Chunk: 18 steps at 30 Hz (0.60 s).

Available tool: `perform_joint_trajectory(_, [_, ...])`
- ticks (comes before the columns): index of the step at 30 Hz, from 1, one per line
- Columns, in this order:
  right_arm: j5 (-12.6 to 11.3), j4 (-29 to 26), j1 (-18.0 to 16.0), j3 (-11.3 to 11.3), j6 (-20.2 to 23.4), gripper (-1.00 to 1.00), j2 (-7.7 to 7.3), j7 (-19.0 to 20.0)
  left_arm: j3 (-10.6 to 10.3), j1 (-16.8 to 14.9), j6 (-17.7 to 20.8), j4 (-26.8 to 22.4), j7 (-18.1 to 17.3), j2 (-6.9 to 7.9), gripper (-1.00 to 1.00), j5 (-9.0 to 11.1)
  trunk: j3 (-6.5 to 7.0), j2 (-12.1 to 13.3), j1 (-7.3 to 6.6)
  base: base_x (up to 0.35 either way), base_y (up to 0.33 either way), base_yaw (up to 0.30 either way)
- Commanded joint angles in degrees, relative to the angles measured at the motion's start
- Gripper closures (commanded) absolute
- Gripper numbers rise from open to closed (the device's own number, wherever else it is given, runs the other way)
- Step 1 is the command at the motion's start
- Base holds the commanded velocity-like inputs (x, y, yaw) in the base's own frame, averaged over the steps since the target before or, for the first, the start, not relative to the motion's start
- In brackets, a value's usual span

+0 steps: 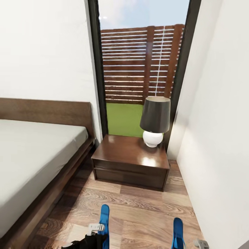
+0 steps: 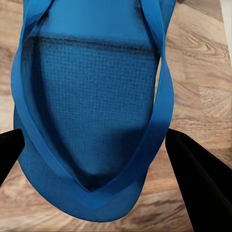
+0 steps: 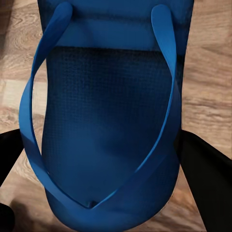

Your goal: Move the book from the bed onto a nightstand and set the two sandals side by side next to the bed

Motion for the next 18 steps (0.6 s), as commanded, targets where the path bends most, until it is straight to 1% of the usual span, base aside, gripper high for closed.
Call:
perform_joint_trajectory(1, [-0.49, 0.03, -0.01, 0.08, 0.15, 1.00, -0.03, 0.21, -0.30, -0.04, 0.23, -0.02, 0.04, 0.03, 1.00, 0.56, -0.05, -0.02, -0.01, 0.000, -0.071, 0.292])
perform_joint_trajectory(7, [-0.49, 0.03, -0.01, 0.08, 0.15, 1.00, -0.03, 0.21, -0.30, -0.04, 0.23, 0.01, 0.04, 0.03, 1.00, 0.56, -0.05, -0.02, -0.01, 0.000, -0.097, 0.292])
perform_joint_trajectory(18, [-0.49, 0.03, -0.01, 0.08, 0.15, 1.00, -0.03, 0.21, -0.28, -0.04, 0.23, 0.05, 0.04, 0.03, 1.00, 0.56, -0.05, -0.02, -0.01, 0.000, -0.008, 0.292])
